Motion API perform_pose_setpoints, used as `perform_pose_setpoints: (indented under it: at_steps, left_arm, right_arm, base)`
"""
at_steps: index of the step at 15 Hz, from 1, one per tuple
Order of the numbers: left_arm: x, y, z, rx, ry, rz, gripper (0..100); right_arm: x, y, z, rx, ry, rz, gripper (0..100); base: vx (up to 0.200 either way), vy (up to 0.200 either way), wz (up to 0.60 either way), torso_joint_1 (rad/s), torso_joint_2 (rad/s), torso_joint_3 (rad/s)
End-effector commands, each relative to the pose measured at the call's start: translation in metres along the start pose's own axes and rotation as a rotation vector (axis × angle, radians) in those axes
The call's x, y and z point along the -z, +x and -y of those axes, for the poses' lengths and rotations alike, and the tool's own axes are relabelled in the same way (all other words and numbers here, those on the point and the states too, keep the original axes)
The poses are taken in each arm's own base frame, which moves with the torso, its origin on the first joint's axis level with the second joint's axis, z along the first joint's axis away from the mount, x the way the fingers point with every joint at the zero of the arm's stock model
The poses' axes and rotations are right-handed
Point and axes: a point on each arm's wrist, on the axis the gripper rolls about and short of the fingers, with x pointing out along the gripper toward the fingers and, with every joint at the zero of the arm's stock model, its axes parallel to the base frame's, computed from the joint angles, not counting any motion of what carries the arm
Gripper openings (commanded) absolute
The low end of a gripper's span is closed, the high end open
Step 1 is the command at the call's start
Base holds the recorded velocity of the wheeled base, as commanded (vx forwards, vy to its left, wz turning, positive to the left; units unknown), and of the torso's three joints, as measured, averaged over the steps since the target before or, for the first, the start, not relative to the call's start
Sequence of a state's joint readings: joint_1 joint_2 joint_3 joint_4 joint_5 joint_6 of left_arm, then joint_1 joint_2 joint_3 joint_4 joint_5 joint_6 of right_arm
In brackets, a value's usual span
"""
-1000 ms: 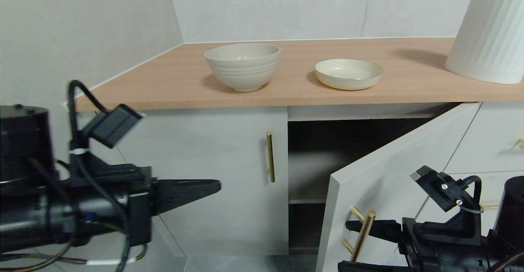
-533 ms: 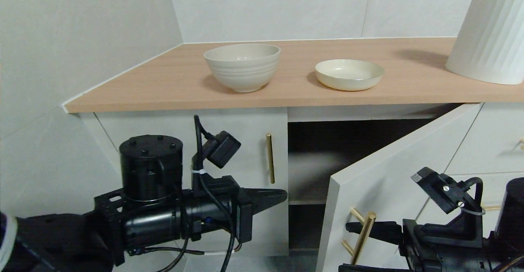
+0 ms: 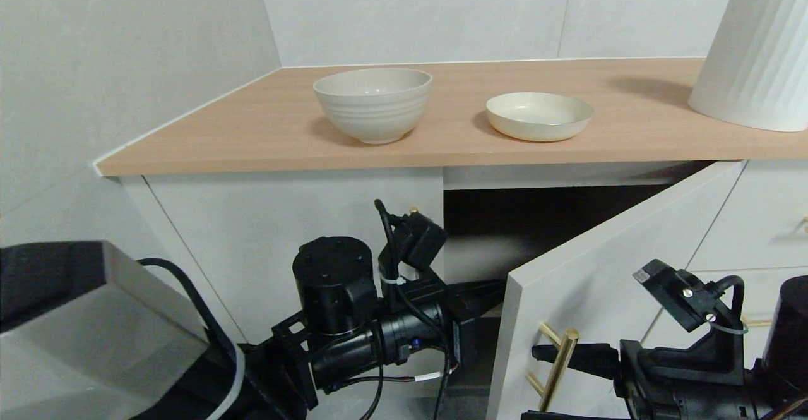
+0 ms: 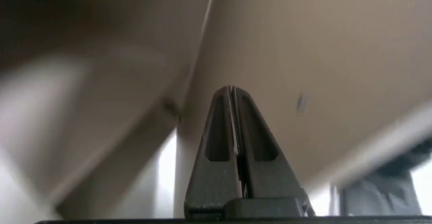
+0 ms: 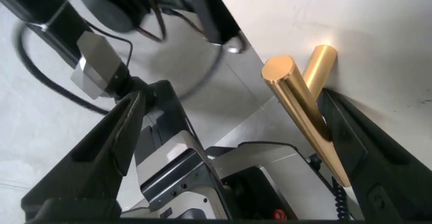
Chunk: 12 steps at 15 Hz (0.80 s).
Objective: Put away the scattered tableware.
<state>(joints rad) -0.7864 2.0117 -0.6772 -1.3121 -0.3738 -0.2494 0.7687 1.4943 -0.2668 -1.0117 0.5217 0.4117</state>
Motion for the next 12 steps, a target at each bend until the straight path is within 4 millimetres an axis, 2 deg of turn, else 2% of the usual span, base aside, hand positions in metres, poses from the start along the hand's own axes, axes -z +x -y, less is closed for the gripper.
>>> perform_pose_setpoints:
  at_steps: [1, 5, 12]
  left_arm:
    - [0.022, 0.014, -0.005, 0.005, -0.003, -0.008, 0]
    - [0.021, 0.011, 0.003, 0.024, -0.001, -0.009, 0]
    - [0.017, 0.009, 0.010, 0.039, -0.014, -0.029, 0]
  right_arm:
    - [0.000, 0.000, 0.001, 0.007, 0.002, 0.000, 100]
    - [-0.004, -0.005, 0.003, 0.028, -0.004, 0.030, 100]
    - [-0.020, -0.035, 0.033, 0.217, 0.010, 0.148, 100]
  base:
    - [0.000, 0.000, 0.00, 0.000, 0.00, 0.000]
    - [0.000, 0.000, 0.00, 0.000, 0.00, 0.000]
    - [0.000, 0.000, 0.00, 0.000, 0.00, 0.000]
